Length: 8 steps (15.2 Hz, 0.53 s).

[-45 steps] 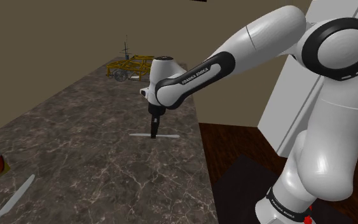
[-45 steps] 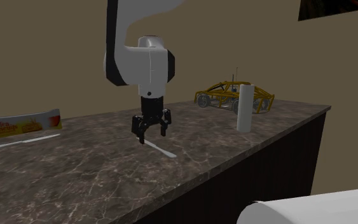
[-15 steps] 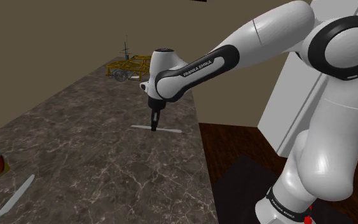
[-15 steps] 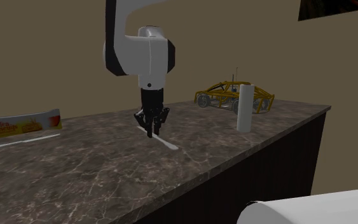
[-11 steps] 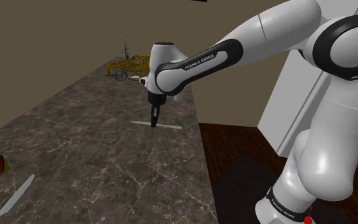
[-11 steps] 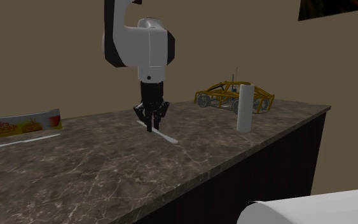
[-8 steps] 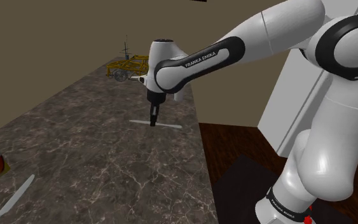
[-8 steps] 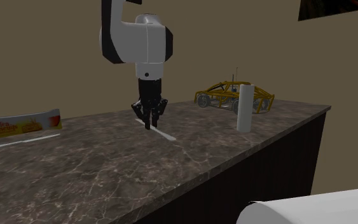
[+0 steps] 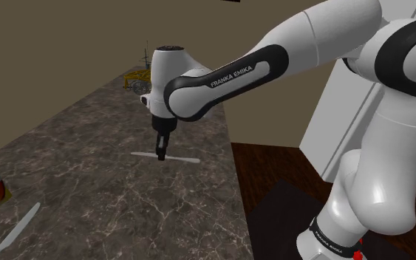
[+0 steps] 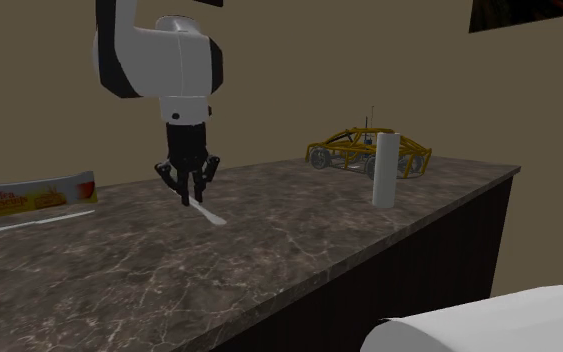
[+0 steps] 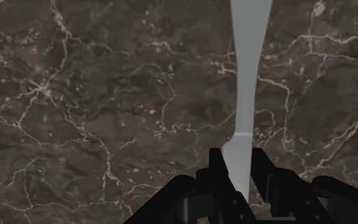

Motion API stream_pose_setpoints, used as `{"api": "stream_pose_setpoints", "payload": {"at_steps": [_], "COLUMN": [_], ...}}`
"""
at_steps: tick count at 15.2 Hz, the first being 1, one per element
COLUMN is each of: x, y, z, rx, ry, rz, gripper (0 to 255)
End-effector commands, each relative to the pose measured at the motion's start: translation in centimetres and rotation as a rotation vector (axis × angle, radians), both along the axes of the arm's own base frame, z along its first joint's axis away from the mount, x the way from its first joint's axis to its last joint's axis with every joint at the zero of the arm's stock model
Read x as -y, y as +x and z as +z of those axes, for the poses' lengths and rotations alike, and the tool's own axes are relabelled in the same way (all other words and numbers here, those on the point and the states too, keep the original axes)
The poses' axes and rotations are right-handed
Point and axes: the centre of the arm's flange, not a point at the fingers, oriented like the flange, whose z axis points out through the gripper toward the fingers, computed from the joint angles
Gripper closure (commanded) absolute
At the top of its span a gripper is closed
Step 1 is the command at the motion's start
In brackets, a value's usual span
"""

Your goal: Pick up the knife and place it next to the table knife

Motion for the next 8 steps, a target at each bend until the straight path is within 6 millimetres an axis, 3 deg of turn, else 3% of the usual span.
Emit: {"api": "stream_pose_setpoints", "payload": {"at_steps": [1, 8], "x": [-2.6, -11.3], "y": [-0.7, -3.6], "z": [0.1, 0.2], "rx": [0.0, 0.0], "ry": [0.0, 0.0], "rz": [-0.002, -0.002], "gripper": [255, 255]}}
